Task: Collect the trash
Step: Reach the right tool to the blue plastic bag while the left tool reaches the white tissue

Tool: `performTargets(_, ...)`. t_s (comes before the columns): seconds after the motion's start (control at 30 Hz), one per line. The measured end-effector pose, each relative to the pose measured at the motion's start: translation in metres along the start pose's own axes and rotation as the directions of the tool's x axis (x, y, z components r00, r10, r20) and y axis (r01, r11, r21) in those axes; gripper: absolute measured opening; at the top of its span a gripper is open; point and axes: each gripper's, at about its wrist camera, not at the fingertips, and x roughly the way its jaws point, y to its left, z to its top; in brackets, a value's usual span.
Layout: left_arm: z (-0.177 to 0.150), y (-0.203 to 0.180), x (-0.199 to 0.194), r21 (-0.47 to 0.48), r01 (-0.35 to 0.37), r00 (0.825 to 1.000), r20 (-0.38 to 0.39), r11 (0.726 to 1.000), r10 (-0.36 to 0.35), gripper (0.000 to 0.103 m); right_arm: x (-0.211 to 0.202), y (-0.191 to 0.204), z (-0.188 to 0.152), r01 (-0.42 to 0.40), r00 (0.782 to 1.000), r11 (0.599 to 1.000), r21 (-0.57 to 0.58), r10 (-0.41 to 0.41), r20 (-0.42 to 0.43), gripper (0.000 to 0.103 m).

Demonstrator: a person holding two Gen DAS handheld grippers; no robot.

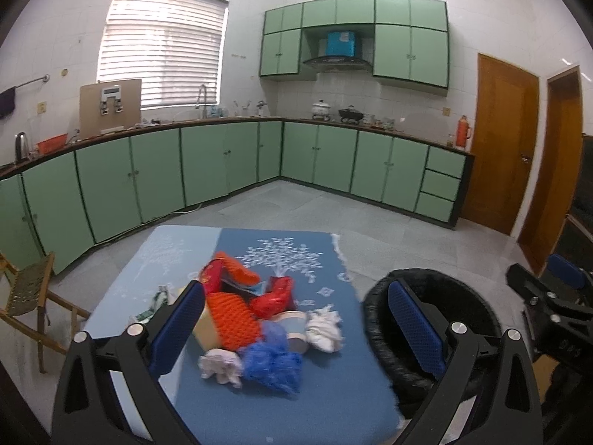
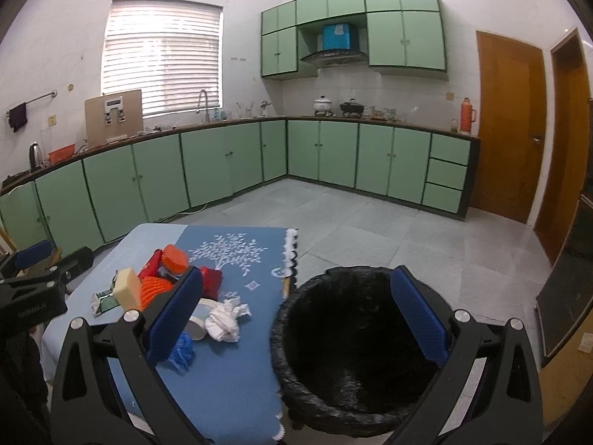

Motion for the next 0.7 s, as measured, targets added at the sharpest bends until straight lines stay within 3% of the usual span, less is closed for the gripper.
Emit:
performTargets(0.27,-0.018,0.071,0.025,-0.019,-0.166,0.986,-0.039,0.986,0.165,0.097,0.045,0.039,-0.018,-0.089,0.994,0.996,-0.031,0.086,-0.072,0.098)
performTargets(0.5,-0.045,0.107,0.049,-0.038,-0.215,0.971,-0.116,0.976,0.21,0.097,0.084,0.077,-0.044,-0.161,0.976,0.986,-0.052,0.151,-0.16,0.098)
performTargets(0.7,-0.068,0.12,0.07,-0.025,-0.224,0.958,-0.19,0.974,0.215,0.088,0.113,0.108,-0.069,-0.227,0.949,0.973,-0.048,0.21,-0.236,0.09)
